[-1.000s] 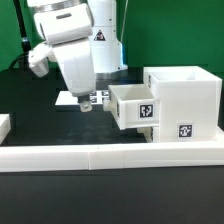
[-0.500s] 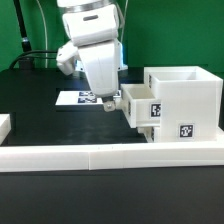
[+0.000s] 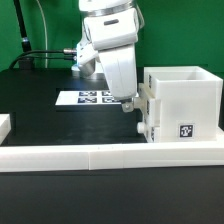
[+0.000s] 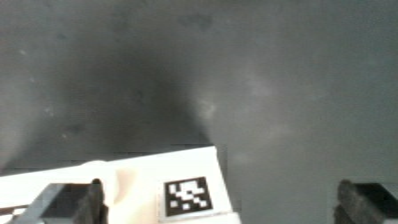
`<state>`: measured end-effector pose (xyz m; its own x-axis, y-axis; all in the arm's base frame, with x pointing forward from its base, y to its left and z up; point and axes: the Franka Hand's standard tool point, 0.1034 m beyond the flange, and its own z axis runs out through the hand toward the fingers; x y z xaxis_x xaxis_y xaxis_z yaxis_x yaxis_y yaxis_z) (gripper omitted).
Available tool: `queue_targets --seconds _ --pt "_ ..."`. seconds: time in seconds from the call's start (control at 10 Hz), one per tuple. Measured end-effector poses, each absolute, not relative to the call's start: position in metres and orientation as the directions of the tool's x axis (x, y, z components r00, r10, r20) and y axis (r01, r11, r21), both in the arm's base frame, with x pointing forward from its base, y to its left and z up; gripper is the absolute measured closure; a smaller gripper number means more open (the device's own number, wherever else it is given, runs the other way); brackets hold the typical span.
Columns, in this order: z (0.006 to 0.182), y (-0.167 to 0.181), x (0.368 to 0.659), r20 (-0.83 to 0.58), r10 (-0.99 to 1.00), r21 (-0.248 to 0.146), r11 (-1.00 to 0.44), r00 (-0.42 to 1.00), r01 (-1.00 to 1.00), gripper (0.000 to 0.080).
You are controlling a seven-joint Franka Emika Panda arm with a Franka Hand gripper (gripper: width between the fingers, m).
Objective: Assemble drawer
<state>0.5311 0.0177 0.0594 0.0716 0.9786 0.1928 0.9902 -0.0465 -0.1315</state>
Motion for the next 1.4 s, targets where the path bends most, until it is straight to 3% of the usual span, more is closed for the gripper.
queue_targets --seconds 0.6,0.8,1.4 --pt "0.06 0.016 0.529 0.187 0.978 -0.133 -0.062 0.087 0.989 0.015" --pt "0.063 0.001 0.514 0.168 0.979 -0.1 -0.098 0.114 0.99 0.015" --pt "0.06 0.0 0.511 0.169 0.979 -0.108 -0.1 0.118 0.989 0.015"
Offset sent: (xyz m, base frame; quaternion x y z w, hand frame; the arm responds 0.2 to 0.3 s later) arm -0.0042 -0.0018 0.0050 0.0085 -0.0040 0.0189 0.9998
